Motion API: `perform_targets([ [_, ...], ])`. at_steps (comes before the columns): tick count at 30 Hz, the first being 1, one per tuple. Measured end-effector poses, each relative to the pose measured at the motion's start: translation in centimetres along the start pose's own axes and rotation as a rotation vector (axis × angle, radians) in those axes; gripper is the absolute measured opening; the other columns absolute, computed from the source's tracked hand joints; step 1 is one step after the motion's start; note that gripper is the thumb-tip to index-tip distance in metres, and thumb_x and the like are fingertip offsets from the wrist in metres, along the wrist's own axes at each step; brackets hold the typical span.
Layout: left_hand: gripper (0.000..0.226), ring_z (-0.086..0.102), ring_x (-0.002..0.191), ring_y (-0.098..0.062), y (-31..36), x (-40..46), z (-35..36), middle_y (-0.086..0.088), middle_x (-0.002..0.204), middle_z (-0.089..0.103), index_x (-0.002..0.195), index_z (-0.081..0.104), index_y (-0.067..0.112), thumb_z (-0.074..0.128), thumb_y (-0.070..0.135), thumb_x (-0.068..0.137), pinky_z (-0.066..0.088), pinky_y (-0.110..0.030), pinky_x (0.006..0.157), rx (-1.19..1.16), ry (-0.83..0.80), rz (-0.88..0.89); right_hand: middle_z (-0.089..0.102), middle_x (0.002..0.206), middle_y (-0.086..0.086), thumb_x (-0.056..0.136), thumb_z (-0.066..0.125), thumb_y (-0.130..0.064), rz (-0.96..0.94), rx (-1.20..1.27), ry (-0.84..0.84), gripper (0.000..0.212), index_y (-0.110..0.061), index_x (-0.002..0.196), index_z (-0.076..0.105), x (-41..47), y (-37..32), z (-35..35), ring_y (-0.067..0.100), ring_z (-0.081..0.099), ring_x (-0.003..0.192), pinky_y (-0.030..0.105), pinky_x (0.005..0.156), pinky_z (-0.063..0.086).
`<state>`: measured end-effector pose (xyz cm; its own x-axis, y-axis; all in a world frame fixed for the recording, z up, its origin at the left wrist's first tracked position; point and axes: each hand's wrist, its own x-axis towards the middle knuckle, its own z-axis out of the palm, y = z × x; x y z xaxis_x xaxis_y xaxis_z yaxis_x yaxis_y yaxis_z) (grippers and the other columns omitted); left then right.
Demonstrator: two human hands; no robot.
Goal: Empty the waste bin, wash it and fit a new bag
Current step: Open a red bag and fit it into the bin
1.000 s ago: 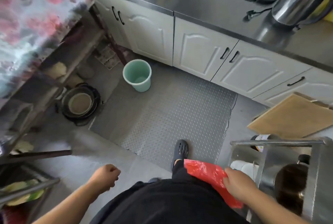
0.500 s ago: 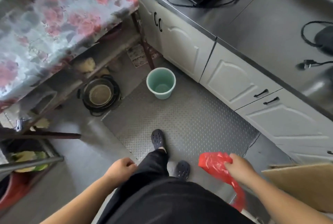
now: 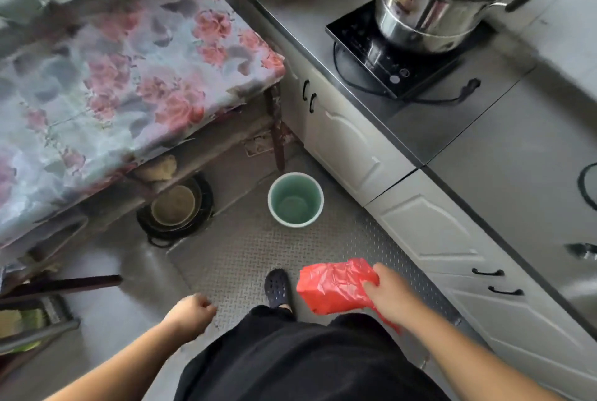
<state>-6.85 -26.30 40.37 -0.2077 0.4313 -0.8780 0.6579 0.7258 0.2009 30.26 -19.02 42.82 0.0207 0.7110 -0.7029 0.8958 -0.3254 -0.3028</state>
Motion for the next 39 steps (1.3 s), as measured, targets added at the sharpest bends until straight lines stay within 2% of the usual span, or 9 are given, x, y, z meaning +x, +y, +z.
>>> perform_targets([
  [5, 0.019, 0.064, 0.081, -0.014, 8.9, 2.2, -3.6, 0.0, 0.095, 0.069, 0.105, 0.069, 0.017, 0.066, 0.03, 0.091, 0.052, -0.024, 0.069, -0.165, -0.013, 0.138, 0.064, 0.079, 0.002, 0.094, 0.058, -0.028, -0.124, 0.136, 0.031, 0.015, -0.017, 0.085, 0.056, 2.6, -5.4, -5.9, 0.018, 0.061, 0.072, 0.033, 0.064, 0.046],
  [11, 0.076, 0.042, 0.127, -0.008, 17.5, 3.9, -4.7, 0.01, 0.136, 0.047, 0.144, 0.046, 0.027, 0.084, 0.029, 0.079, 0.037, -0.026, 0.105, -0.421, -0.189, 0.285, 0.071, 0.087, 0.002, 0.093, 0.06, -0.027, -0.3, 0.325, -0.01, 0.008, -0.019, 0.091, 0.063, 7.8, -9.2, -13.5, 0.02, 0.068, 0.083, 0.04, 0.076, 0.054],
  [18, 0.031, 0.065, 0.117, -0.015, 24.5, 2.9, -7.6, -0.003, 0.12, 0.074, 0.118, 0.071, 0.011, 0.069, -0.001, 0.089, 0.05, -0.014, 0.09, -0.717, -0.097, 0.397, 0.074, 0.085, -0.002, 0.092, 0.063, -0.021, -0.4, 0.444, -0.107, 0.005, -0.023, 0.09, 0.067, 14.8, -11.0, -20.7, 0.015, 0.069, 0.079, 0.036, 0.075, 0.054],
  [21, 0.016, 0.07, 0.107, -0.02, 27.0, 2.3, -8.3, -0.005, 0.106, 0.078, 0.104, 0.077, 0.008, 0.065, 0.008, 0.094, 0.054, -0.032, 0.099, -0.68, 0.124, 0.393, 0.071, 0.075, -0.002, 0.091, 0.063, -0.019, -0.434, 0.381, -0.05, 0.009, -0.016, 0.083, 0.064, 17.6, -12.5, -22.7, 0.005, 0.061, 0.065, 0.034, 0.068, 0.05],
  [26, 0.015, 0.074, 0.09, -0.02, 29.4, 1.2, -8.9, -0.01, 0.094, 0.078, 0.095, 0.074, 0.004, 0.063, 0.014, 0.096, 0.057, -0.043, 0.092, -0.7, 0.244, 0.316, 0.069, 0.086, 0.003, 0.091, 0.063, -0.022, -0.408, 0.324, -0.012, 0.006, -0.017, 0.089, 0.061, 19.9, -15.4, -24.1, 0.02, 0.063, 0.081, 0.03, 0.064, 0.047],
  [29, 0.018, 0.066, 0.071, -0.025, 30.2, 0.8, -9.4, -0.024, 0.079, 0.072, 0.082, 0.068, 0.001, 0.064, 0.012, 0.095, 0.056, -0.042, 0.074, -0.855, 0.253, 0.285, 0.056, 0.119, 0.009, 0.085, 0.07, -0.029, -0.575, 0.049, 0.336, 0.045, -0.008, 0.121, 0.052, 19.2, -16.6, -24.3, 0.025, 0.057, 0.106, 0.036, 0.087, 0.049],
  [31, 0.017, 0.061, 0.071, -0.026, 30.7, 0.8, -9.8, -0.02, 0.076, 0.064, 0.081, 0.064, 0.003, 0.062, 0.01, 0.097, 0.052, -0.041, 0.074, -1.027, 0.214, 0.255, 0.05, 0.121, 0.013, 0.083, 0.071, -0.029, -0.848, -0.03, 0.582, 0.048, -0.003, 0.118, 0.051, 17.4, -17.0, -23.7, 0.029, 0.053, 0.109, 0.042, 0.095, 0.048],
  [35, 0.013, 0.063, 0.08, -0.031, 31.5, 0.6, -11.0, -0.02, 0.085, 0.064, 0.084, 0.062, 0.006, 0.062, 0.01, 0.097, 0.054, -0.043, 0.083, -1.326, 0.052, 0.2, 0.049, 0.108, -0.018, 0.078, 0.058, -0.058, -0.785, 0.048, 0.126, 0.047, -0.025, 0.111, 0.054, 13.1, -18.0, -20.2, 0.001, 0.055, 0.093, 0.029, 0.082, 0.053],
  [39, 0.007, 0.071, 0.064, -0.025, 31.5, 0.0, -12.1, -0.018, 0.077, 0.07, 0.09, 0.06, 0.001, 0.064, 0.004, 0.094, 0.06, -0.032, 0.055, -1.426, -0.163, 0.274, 0.067, 0.104, -0.02, 0.064, 0.065, -0.066, -0.534, 0.209, -0.206, 0.052, -0.04, 0.108, 0.056, 12.7, -20.2, -17.7, -0.006, 0.063, 0.097, 0.028, 0.086, 0.055],
])
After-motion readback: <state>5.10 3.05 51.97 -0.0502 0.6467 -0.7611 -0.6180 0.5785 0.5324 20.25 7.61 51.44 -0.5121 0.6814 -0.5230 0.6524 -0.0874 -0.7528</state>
